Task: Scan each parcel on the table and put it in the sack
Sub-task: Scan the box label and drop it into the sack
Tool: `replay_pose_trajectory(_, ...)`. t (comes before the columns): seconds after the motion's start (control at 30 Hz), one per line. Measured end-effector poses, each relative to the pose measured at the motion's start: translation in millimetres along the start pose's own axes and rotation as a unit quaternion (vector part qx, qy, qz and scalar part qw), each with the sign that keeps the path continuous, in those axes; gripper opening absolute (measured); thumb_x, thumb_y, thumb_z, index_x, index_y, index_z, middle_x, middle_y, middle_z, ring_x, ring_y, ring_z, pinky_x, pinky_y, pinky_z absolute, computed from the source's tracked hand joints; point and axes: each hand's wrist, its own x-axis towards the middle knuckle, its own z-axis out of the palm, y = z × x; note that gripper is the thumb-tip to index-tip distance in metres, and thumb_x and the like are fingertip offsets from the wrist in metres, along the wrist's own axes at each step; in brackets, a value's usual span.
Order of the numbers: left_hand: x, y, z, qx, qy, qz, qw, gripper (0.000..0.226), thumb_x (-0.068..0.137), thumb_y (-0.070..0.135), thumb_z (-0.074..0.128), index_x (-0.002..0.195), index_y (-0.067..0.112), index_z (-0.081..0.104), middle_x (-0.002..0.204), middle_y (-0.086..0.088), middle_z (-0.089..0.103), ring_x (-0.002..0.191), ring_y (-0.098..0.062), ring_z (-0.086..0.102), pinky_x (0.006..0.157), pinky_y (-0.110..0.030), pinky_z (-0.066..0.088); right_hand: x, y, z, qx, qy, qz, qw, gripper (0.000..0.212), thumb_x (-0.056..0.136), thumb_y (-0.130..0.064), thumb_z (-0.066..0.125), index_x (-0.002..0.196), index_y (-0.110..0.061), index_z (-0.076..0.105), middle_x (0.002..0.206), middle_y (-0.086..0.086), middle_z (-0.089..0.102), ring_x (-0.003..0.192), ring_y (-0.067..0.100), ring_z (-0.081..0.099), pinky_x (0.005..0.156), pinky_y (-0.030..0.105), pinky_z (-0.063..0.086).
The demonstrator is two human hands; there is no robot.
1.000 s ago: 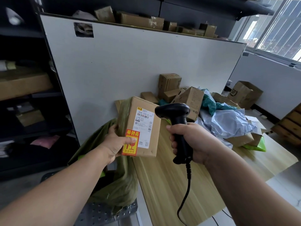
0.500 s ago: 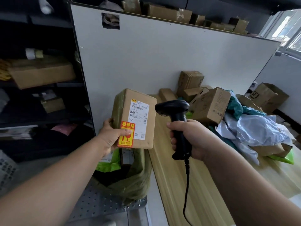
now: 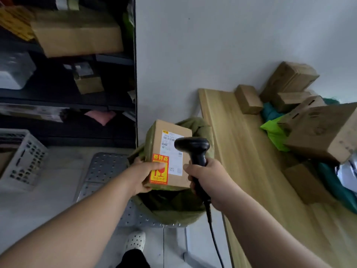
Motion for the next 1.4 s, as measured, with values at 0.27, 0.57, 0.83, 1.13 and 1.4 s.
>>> replay_pose_trajectory(0.27,86,-32,-12,0.000,-0.011,-0.077,0.997,0.065,0.070,0.029,0.081,0.117,0.041,0.039,0.101,-0.002,0.068,0.092,-0.024,0.063,0.077,-0.042,0.045,103,54,45,-0.078,0.059,0.050,0.994,0.012,0.091,-0.022,0.068,0.100,-0.022,0.060,0.091,0.009,0.070,0.072,0.022,0.063,0.071,0.039,0.057)
replay_pose_trajectory(0.57,130,-31,-49,0.107,0.120,0.060,0.985,0.027,0.090,0.019,0.060,0.116,0.021,0.058,0.108,-0.002,0.065,0.090,-0.016,0.059,0.074,-0.026,0.041,148,85,64,-0.041,0.075,0.142,0.986,0.017,0.094,-0.018,0.065,0.109,-0.023,0.057,0.079,0.003,0.060,0.057,0.016,0.053,0.038,0.019,0.041)
replay_pose_trajectory(0.83,191,-76,-101,0.263,0.265,-0.015,0.928,0.083,0.086,0.044,0.064,0.146,0.003,0.025,0.145,-0.023,0.038,0.130,-0.038,0.042,0.104,-0.039,0.039,148,95,56,-0.010,0.067,0.069,0.995,0.012,0.092,-0.020,0.069,0.097,-0.030,0.065,0.086,0.000,0.074,0.086,0.011,0.061,0.069,0.034,0.055)
replay_pose_trajectory(1.13,215,-100,-102,0.303,0.227,-0.028,0.925,0.017,0.088,0.012,0.053,0.082,-0.002,0.061,0.106,-0.027,0.064,0.090,-0.034,0.062,0.071,-0.028,0.045,151,106,64,-0.011,0.039,0.026,0.999,0.013,0.091,-0.018,0.069,0.102,-0.024,0.066,0.052,-0.010,0.061,0.043,0.007,0.053,0.046,0.020,0.047)
replay_pose_trajectory(1.4,131,-54,-93,0.210,0.273,0.217,0.914,0.014,0.092,0.011,0.046,0.080,0.008,0.053,0.079,-0.015,0.058,0.076,-0.024,0.055,0.067,-0.036,0.044,118,78,57,0.004,0.025,-0.030,0.999,0.011,0.089,-0.021,0.071,0.097,-0.020,0.063,0.060,-0.009,0.064,0.052,0.007,0.061,0.057,0.028,0.049)
